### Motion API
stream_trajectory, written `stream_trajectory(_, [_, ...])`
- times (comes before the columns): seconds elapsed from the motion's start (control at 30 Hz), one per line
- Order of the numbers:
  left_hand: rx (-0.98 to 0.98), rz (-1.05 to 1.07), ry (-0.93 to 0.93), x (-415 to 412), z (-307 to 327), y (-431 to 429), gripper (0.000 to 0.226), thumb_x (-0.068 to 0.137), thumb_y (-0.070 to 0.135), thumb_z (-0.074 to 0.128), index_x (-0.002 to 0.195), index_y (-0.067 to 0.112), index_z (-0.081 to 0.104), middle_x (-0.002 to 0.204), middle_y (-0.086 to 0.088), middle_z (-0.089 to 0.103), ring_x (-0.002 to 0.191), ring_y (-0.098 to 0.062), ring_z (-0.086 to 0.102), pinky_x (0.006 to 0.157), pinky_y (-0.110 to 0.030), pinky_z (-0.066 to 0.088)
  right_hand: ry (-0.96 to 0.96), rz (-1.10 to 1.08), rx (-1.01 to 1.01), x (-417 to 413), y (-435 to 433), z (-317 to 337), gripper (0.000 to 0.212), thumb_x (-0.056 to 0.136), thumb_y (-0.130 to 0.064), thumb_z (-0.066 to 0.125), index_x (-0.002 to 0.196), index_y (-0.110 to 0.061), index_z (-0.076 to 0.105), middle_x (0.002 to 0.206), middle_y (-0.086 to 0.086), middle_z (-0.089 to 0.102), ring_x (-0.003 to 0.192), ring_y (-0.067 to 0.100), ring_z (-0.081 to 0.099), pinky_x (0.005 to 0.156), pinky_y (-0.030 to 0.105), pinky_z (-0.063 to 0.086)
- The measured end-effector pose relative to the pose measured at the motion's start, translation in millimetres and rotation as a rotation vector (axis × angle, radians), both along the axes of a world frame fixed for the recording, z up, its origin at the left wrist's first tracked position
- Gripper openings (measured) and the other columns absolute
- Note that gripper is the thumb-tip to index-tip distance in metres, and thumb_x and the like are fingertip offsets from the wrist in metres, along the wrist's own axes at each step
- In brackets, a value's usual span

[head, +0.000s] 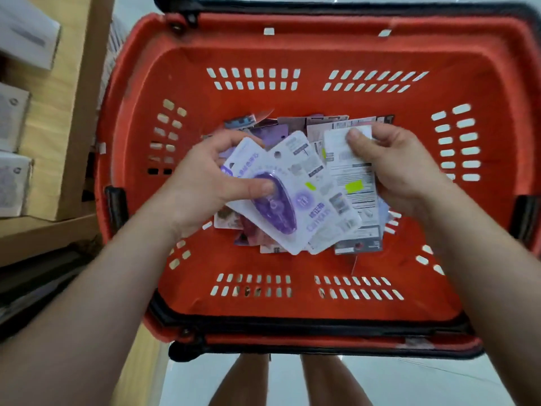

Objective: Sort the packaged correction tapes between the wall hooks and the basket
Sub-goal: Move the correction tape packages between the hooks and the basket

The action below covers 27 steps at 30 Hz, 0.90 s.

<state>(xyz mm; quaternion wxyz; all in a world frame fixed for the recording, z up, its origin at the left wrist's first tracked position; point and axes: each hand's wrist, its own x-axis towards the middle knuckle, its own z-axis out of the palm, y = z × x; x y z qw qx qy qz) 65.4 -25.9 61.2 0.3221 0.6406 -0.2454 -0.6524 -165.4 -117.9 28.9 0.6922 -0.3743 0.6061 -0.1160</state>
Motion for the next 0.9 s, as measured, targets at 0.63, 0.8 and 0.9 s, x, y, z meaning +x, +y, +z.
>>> stream_trajectory(0.63, [0.271,0.254,-0.027,-64,-66,0,0.029,0.102,0.017,0.048,0.089,0.022,0.073,0.097,-0.007,0.075,0.1,-0.033,0.068,0.095,-0.048,0.053,-0.181,-0.165,0.151,16,60,-33,0.063,0.078,0.006,0.075,0.132,-0.018,0.051,0.114,0.01,0.072,0.101,0.028,0.071,0.081,0.048,0.06])
stream_trajectory(0.8, [0.225,-0.362,-0.774,-27,-97,27,0.055,0.086,0.004,0.059,0.137,0.026,0.052,0.133,-0.008,0.055,0.119,-0.026,0.053,0.098,-0.029,0.042,-0.054,-0.155,0.096,6,52,-47,0.056,0.076,0.004,0.079,0.113,-0.031,0.056,0.104,0.0,0.075,0.096,0.023,0.073,0.079,0.048,0.061])
stream_trajectory(0.9, [0.228,-0.503,-0.719,-31,-114,43,0.077,0.073,0.003,0.078,0.137,0.024,0.041,0.132,-0.009,0.048,0.116,-0.027,0.054,0.097,-0.035,0.046,0.0,-0.09,0.1,1,52,-52,0.055,0.074,0.004,0.08,0.109,-0.031,0.056,0.109,0.002,0.074,0.099,0.024,0.072,0.083,0.048,0.06])
